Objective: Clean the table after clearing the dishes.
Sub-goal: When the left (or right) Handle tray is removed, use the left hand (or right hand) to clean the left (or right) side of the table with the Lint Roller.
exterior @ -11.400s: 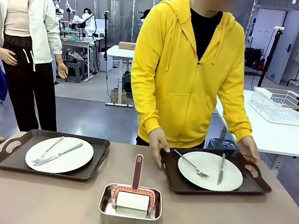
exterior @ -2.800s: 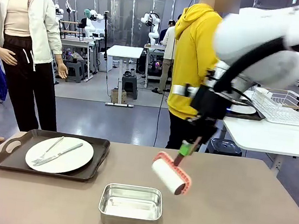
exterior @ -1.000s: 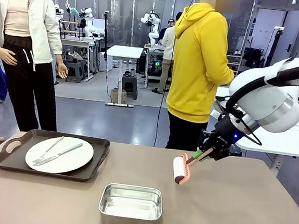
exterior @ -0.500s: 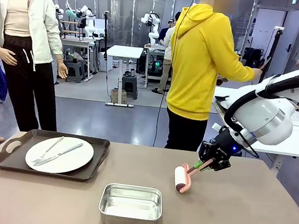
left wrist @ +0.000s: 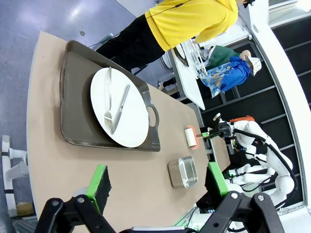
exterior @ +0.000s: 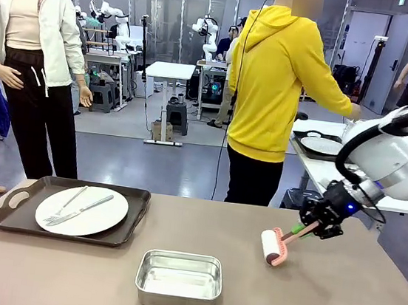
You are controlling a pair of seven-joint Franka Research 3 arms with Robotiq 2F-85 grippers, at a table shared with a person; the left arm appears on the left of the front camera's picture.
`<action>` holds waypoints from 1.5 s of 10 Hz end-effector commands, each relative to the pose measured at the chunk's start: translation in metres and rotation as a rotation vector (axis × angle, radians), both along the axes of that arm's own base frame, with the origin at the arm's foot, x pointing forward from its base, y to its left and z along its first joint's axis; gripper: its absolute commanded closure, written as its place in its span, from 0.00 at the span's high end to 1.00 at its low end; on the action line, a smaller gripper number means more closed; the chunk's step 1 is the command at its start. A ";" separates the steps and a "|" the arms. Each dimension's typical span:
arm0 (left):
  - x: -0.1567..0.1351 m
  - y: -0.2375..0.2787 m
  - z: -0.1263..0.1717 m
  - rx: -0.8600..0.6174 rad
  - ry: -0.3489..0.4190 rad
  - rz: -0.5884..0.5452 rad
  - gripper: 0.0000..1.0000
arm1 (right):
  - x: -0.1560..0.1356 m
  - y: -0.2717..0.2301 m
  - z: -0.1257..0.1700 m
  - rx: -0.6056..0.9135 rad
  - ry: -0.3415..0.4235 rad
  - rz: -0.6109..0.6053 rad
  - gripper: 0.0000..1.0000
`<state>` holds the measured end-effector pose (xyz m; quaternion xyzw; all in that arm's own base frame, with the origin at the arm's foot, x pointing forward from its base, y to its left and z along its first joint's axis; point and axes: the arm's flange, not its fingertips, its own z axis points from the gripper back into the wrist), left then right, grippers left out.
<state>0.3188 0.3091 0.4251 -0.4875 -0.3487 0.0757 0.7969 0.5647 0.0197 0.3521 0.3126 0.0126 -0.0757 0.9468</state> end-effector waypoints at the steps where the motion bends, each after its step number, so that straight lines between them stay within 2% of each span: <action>1: -0.003 0.001 0.002 -0.004 -0.012 -0.006 1.00 | 0.015 -0.048 -0.014 -0.151 -0.005 -0.038 0.22; 4: -0.003 0.001 0.002 -0.004 -0.012 -0.006 1.00 | -0.006 -0.124 0.003 -0.290 0.010 -0.059 0.22; 5: -0.003 0.001 0.002 -0.004 -0.012 -0.006 1.00 | -0.012 -0.151 0.010 -0.309 0.023 -0.077 0.22; 7: -0.003 0.001 0.002 -0.004 -0.012 -0.006 1.00 | -0.027 -0.181 0.034 -0.276 -0.007 -0.088 0.22; 11: -0.003 0.001 0.002 -0.004 -0.012 -0.006 1.00 | -0.054 -0.159 0.106 -0.255 -0.157 -0.025 0.22; 13: -0.003 0.001 0.002 -0.004 -0.012 -0.006 1.00 | -0.083 -0.152 0.147 -0.255 -0.238 -0.022 0.22; 15: -0.003 0.001 0.002 -0.004 -0.012 -0.006 1.00 | -0.102 -0.131 0.166 -0.270 -0.248 0.006 0.22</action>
